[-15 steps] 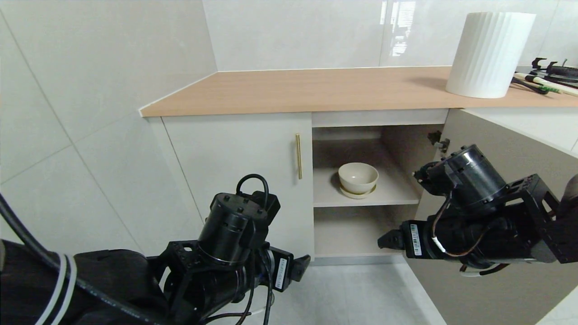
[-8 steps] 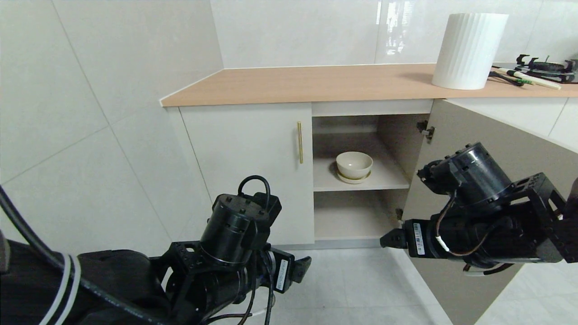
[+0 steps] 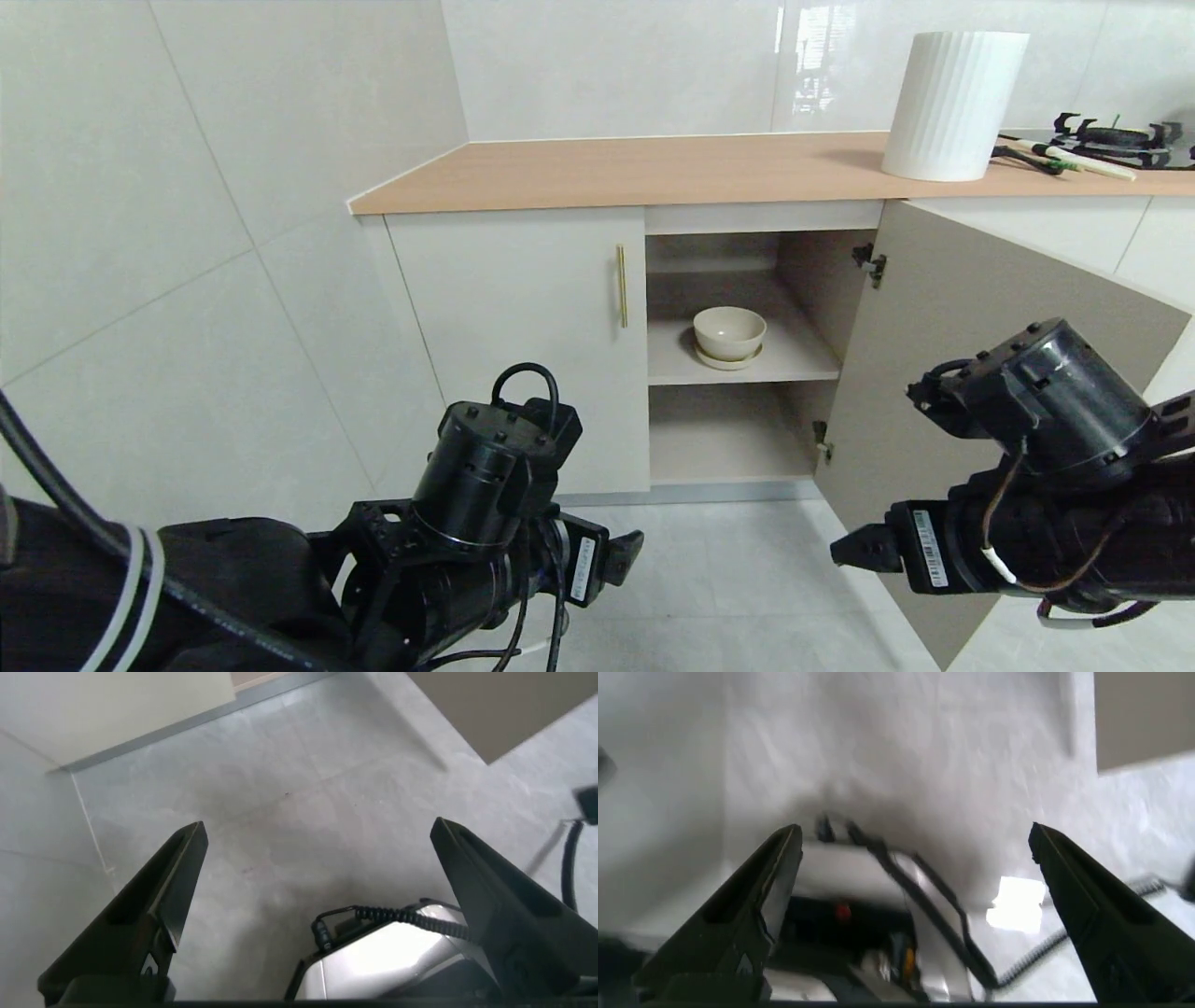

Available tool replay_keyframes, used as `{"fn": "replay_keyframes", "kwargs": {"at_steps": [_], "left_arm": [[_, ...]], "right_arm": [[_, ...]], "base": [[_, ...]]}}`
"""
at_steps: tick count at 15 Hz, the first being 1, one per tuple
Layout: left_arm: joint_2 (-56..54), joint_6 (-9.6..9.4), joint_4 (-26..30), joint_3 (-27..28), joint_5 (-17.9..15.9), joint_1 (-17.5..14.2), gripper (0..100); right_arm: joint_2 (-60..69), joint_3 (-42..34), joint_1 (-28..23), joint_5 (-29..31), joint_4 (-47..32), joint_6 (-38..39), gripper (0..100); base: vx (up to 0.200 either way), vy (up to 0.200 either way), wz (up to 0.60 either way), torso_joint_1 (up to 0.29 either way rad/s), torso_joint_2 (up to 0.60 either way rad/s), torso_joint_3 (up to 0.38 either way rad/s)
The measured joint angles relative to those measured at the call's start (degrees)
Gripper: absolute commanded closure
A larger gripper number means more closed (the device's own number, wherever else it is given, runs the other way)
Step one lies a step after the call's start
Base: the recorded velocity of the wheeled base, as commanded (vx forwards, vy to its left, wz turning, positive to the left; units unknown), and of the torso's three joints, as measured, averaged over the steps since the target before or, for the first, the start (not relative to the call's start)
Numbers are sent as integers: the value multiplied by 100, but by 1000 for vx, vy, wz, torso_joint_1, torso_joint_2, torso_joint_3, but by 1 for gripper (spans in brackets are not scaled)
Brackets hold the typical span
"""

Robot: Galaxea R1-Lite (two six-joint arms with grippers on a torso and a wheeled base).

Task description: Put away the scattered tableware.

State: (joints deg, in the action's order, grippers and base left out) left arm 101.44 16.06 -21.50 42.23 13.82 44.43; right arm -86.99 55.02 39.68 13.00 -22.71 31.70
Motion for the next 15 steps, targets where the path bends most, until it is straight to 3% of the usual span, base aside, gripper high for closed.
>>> {"fn": "replay_keyframes", "kwargs": {"at_steps": [2,10,15], "left_arm": [[0,-5,-2,7,5,-1,0],[0,-10,-9,7,11,2,0],[13,-10,-11,7,11,5,0]], "right_arm": [[87,-240,39,96,-2,-61,0],[422,-406,-391,660,-575,-602,0],[55,-384,-981,1156,-580,-742,0]], "base": [[0,0,0,0,0,0],[0,-200,0,1,2,2],[0,-200,0,0,4,5]]}}
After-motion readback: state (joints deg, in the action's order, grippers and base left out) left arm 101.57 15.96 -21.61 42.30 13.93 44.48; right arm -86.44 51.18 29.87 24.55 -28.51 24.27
